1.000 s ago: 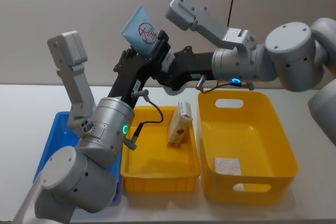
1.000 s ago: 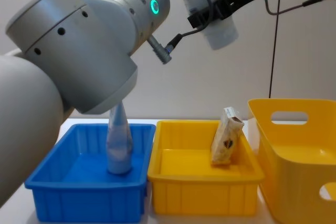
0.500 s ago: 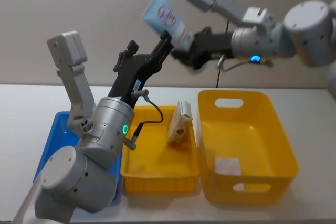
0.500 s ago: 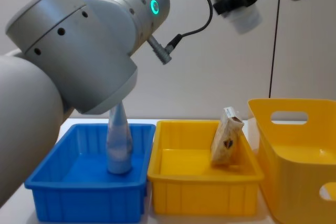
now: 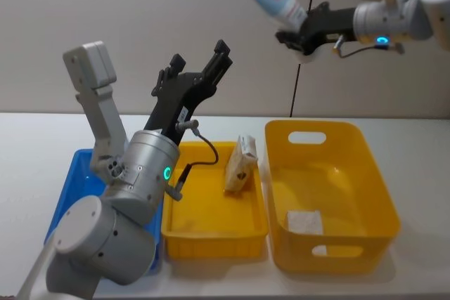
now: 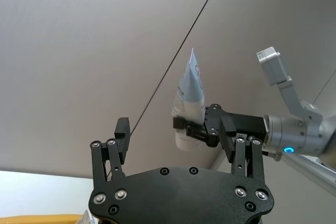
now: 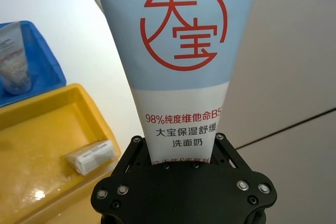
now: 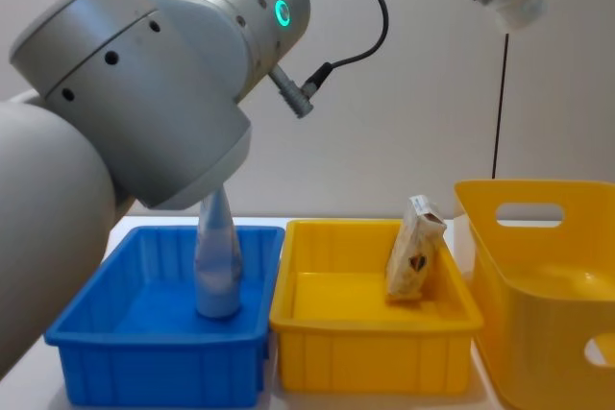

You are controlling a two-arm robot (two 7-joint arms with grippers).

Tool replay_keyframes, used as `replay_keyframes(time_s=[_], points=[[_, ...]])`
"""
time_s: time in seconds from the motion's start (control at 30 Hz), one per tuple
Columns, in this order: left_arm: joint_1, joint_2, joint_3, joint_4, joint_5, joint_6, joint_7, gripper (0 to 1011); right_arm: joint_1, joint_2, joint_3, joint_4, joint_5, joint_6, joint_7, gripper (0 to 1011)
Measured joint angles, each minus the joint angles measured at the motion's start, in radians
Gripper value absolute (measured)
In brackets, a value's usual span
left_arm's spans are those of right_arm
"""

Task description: Bimanual collaborative sorting of washing and personal care products

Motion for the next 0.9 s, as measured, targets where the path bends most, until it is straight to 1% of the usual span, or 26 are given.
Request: replay_keyframes(time_s=[0.03, 0.07, 0.1, 0.17, 0.2, 0.23, 0.33, 0.4, 0.43, 0.53, 0.57, 0.6, 0.63, 0.67, 0.7, 0.73, 0.8, 0.83, 0.87, 0.9], points=[[0.0, 0.0, 0.0, 0.0, 0.0, 0.0, 0.0, 1001, 0.031, -0.016, -0.004, 0.07, 0.0, -0.024, 0.007, 246], [0.0, 0.0, 0.0, 0.0, 0.0, 0.0, 0.0, 1001, 0.043, -0.023, -0.005, 0.1, 0.0, -0.035, 0.01, 246], [0.0, 0.0, 0.0, 0.0, 0.0, 0.0, 0.0, 1001, 0.065, -0.035, -0.009, 0.152, 0.0, -0.056, 0.017, 246], [0.0, 0.0, -0.001, 0.0, 0.0, 0.0, 0.0, 1002, 0.087, -0.047, -0.011, 0.198, 0.0, -0.077, 0.023, 246], [0.0, 0.0, 0.0, 0.0, 0.0, 0.0, 0.0, 1001, 0.094, -0.049, -0.01, 0.22, -0.001, -0.079, 0.028, 246], [0.0, 0.0, 0.0, 0.0, 0.0, 0.0, 0.0, 1001, 0.097, -0.05, -0.006, 0.23, -0.001, -0.073, 0.041, 246], [0.0, 0.0, 0.0, 0.0, 0.0, 0.0, 0.0, 1001, 0.081, -0.034, 0.007, 0.202, 0.002, -0.03, 0.06, 246], [0.0, 0.0, 0.0, 0.0, 0.0, 0.0, 0.0, 1001, 0.065, -0.023, 0.014, 0.171, 0.007, -0.005, 0.064, 246], [0.0, 0.0, 0.0, 0.0, 0.0, 0.0, 0.0, 1001, 0.04, -0.009, 0.024, 0.125, 0.014, 0.026, 0.066, 246], [0.0, 0.0, 0.0, 0.0, 0.0, 0.0, 0.0, 1001, 0.001, 0.011, 0.036, 0.051, 0.026, 0.081, 0.065, 246], [0.0, 0.0, 0.0, 0.0, 0.0, 0.0, 0.0, 1001, -0.032, 0.027, 0.047, -0.011, 0.034, 0.118, 0.059, 246], [0.0, 0.0, 0.0, 0.0, 0.0, 0.0, 0.0, 1001, -0.058, 0.039, 0.056, -0.058, 0.043, 0.157, 0.049, 246], [0.0, 0.0, 0.0, 0.0, 0.0, 0.0, 0.0, 1001, -0.058, 0.039, 0.056, -0.058, 0.043, 0.157, 0.049, 246], [0.0, 0.0, 0.0, 0.0, 0.0, 0.0, 0.0, 1001, -0.097, 0.055, 0.068, -0.127, 0.051, 0.195, 0.037, 246], [0.0, 0.0, 0.0, 0.0, 0.0, 0.0, 0.0, 1001, -0.113, 0.062, 0.073, -0.157, 0.056, 0.222, 0.027, 246], [0.0, 0.0, 0.0, 0.0, 0.0, 0.0, 0.0, 1001, -0.154, 0.077, 0.087, -0.227, 0.065, 0.265, 0.01, 246], [0.0, 0.0, 0.0, 0.0, 0.0, 0.0, 0.0, 1001, -0.19, 0.089, 0.1, -0.289, 0.074, 0.313, -0.012, 246], [0.0, 0.0, 0.0, 0.0, 0.0, 0.0, 0.0, 1002, -0.232, 0.103, 0.114, -0.362, 0.081, 0.354, -0.032, 246], [0.0, 0.0, 0.0, 0.0, 0.0, 0.0, 0.0, 1001, -0.243, 0.106, 0.117, -0.38, 0.084, 0.376, -0.043, 246], [0.0, 0.0, 0.0, 0.0, 0.0, 0.0, 0.0, 1002, -0.265, 0.112, 0.125, -0.418, 0.087, 0.397, -0.055, 246]])
